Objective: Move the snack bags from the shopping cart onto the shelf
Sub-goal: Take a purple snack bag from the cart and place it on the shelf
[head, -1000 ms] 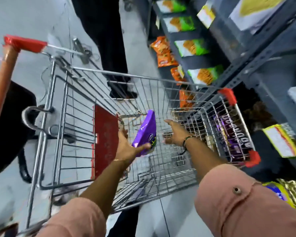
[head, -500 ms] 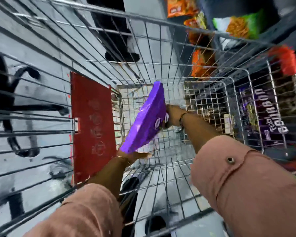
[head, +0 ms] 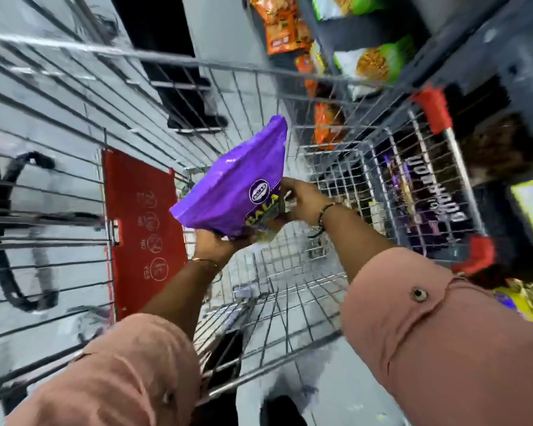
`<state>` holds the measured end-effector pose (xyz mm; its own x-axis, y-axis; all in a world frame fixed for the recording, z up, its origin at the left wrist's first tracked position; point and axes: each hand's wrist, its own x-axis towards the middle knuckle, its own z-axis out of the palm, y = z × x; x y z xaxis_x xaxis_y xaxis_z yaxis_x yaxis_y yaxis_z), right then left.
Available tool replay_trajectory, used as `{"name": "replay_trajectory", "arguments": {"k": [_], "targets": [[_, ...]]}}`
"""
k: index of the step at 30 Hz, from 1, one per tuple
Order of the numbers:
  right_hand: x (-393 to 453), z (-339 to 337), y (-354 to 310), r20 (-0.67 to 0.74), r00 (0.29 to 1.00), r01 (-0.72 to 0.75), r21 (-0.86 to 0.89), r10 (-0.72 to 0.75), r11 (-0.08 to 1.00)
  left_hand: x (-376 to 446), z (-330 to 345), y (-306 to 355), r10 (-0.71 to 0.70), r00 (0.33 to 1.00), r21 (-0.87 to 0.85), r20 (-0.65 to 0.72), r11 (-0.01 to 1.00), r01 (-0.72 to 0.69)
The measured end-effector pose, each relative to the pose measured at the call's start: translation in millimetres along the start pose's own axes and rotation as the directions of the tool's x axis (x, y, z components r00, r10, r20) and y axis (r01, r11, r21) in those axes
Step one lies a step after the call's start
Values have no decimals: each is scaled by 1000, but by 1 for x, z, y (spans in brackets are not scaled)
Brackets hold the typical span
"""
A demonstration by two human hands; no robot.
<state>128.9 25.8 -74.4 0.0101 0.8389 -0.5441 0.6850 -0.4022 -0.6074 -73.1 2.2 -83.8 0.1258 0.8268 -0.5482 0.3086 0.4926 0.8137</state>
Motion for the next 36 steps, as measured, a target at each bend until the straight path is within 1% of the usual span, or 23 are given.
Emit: {"name": "replay_trajectory", "arguments": {"k": [1,3,7,10,12,14,15,17,19,20,21,24,26,27,28,29,32,34,36], "targets": [[-14,-14,-5,-49,999,24,4,-24,1000,-9,-3,16,51,999,4,7,999,-51],[-45,-43,-14,-94,992,94,79,-86,992,-24,-5,50,156,987,5,45,988,-156],[-120,-107,-43,-208,961,218,174,-181,960,-59,0,129,323,933,-68,160,946,-316],[-181,-148,-67,-309,928,294,265,-208,918,-99,14,199,476,862,-198,172,874,-443],[-225,-176,-80,-427,882,349,304,-201,887,-128,29,245,587,796,-247,144,801,-546],[-266,-207,-91,-566,796,422,262,-217,868,-158,47,286,673,719,-287,171,732,-617],[-285,-222,-100,-628,751,420,219,-202,881,-170,55,304,701,684,-288,200,710,-643],[-333,-257,-114,-777,610,382,119,-153,916,-205,73,345,781,567,-289,263,624,-726],[-382,-290,-126,-875,463,350,37,-139,936,-236,93,386,849,428,-328,309,518,-790],[-402,-304,-131,-904,404,334,1,-142,943,-250,101,405,871,367,-364,325,474,-802],[-424,-319,-133,-933,330,318,-36,-147,947,-267,110,426,889,310,-400,337,433,-808],[-483,-354,-136,-988,71,225,-122,-141,967,-309,143,482,905,155,-519,396,359,-776],[-512,-370,-131,-990,-78,169,-126,-115,978,-331,169,511,888,57,-594,456,351,-724],[-525,-377,-126,-983,-149,147,-125,-103,981,-341,184,523,877,21,-621,481,357,-698],[-536,-382,-119,-975,-203,121,-116,-89,986,-349,200,531,866,-6,-636,501,363,-680],[-546,-386,-111,-969,-237,98,-96,-70,991,-356,216,538,854,-25,-644,519,371,-669],[-566,-390,-81,-952,-307,24,2,9,1000,-364,265,544,809,-65,-634,584,404,-659],[-573,-388,-58,-938,-343,-13,54,47,998,-365,296,539,758,-72,-609,648,459,-647],[-573,-382,-37,-931,-356,-11,95,85,995,-365,318,526,730,-62,-591,681,497,-636]]}}
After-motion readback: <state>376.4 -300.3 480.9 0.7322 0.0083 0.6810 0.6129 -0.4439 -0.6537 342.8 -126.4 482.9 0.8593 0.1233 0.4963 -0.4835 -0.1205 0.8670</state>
